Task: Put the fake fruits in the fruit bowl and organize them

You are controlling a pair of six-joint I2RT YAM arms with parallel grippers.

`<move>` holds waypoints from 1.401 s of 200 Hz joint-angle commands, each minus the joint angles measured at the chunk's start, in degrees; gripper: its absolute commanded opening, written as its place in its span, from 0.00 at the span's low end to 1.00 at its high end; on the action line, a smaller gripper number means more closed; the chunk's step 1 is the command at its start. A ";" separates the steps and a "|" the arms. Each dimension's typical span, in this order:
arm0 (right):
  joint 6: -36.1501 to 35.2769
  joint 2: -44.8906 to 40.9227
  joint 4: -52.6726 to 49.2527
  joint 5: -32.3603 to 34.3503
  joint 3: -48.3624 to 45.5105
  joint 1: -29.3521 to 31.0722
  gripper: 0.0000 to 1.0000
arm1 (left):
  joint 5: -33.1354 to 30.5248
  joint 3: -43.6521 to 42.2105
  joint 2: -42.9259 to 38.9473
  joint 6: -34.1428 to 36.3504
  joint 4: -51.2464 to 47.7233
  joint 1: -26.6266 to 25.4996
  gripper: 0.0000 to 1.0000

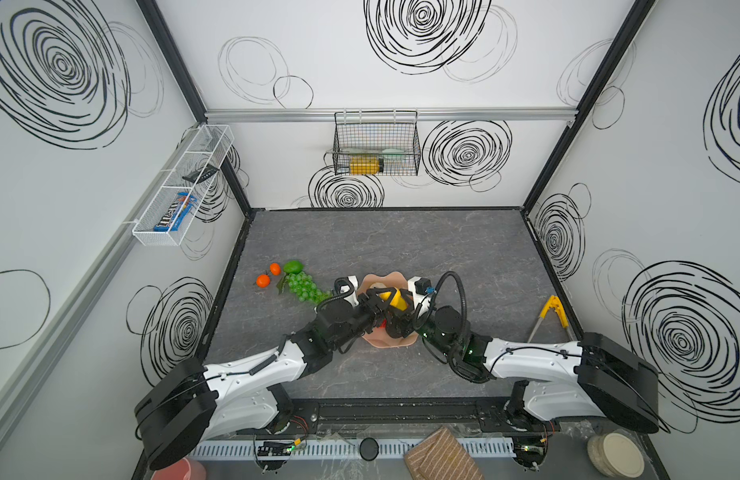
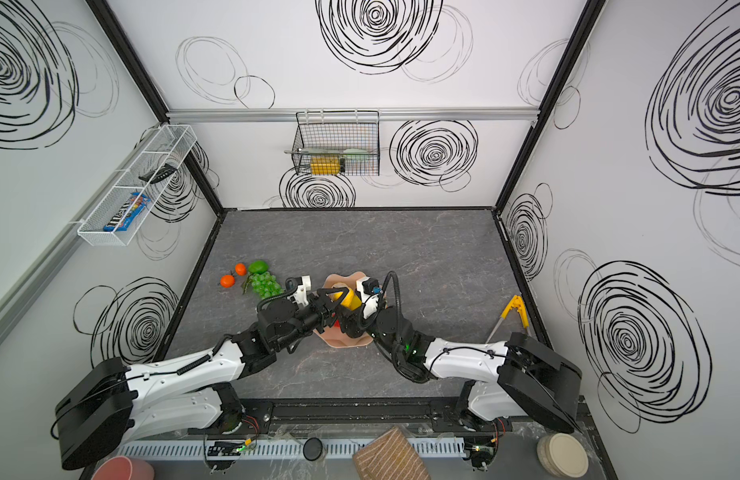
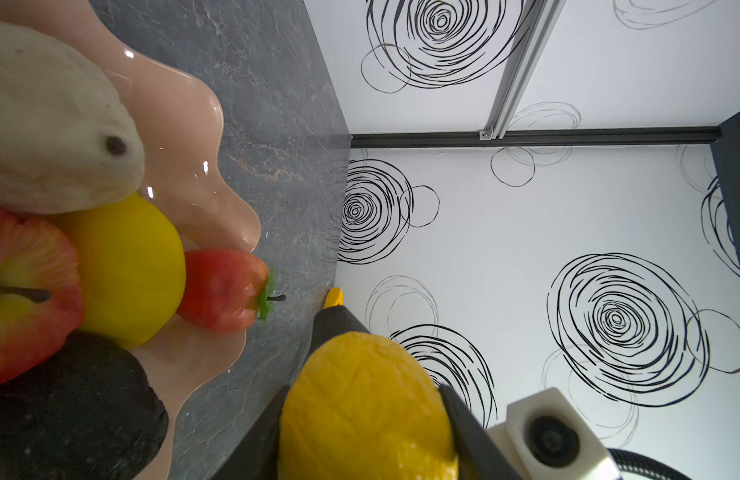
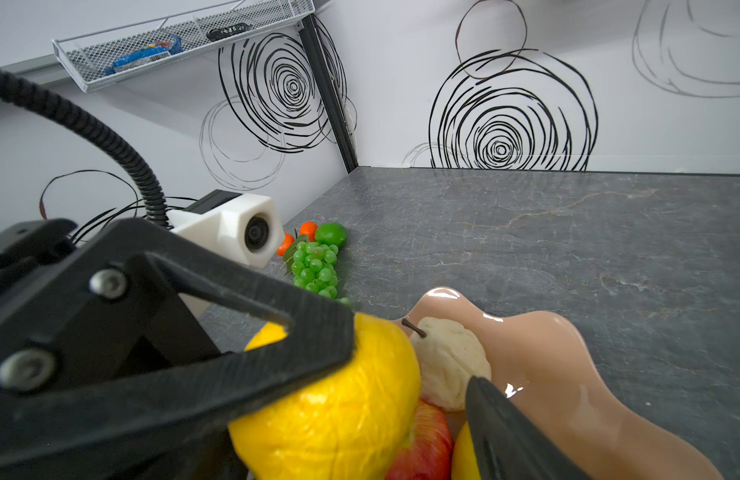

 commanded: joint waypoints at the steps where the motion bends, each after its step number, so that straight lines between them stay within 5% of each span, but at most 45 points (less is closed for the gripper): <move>1: -0.76 0.14 3.03 2.58 0.39 0.07 0.77 | -0.73 -0.67 0.34 -0.83 3.49 -0.56 0.53; 45: -0.92 -0.71 1.96 2.18 -0.03 0.06 0.66 | -1.00 -0.54 0.70 1.25 3.34 -0.23 0.58; 78: -1.35 -2.75 -3.41 1.84 0.85 -0.01 0.65 | 0.63 -0.36 0.41 5.32 1.96 2.41 0.77; 124: -2.33 -6.54 -18.88 1.72 4.29 -1.40 0.65 | -1.03 3.48 -5.96 21.64 -12.51 7.87 0.94; 182: -1.73 -7.94 -35.99 -8.06 9.50 -8.93 0.60 | 0.70 -1.02 -15.24 33.42 -21.40 20.87 0.93; 239: -5.41 -8.02 -39.54 -17.03 9.75 -8.64 0.65 | 0.81 2.94 -12.19 46.39 -32.03 20.73 0.88; 280: -8.54 -5.97 -43.21 -12.61 11.44 -5.83 0.69 | -0.46 0.80 -15.41 49.03 -33.60 20.95 0.86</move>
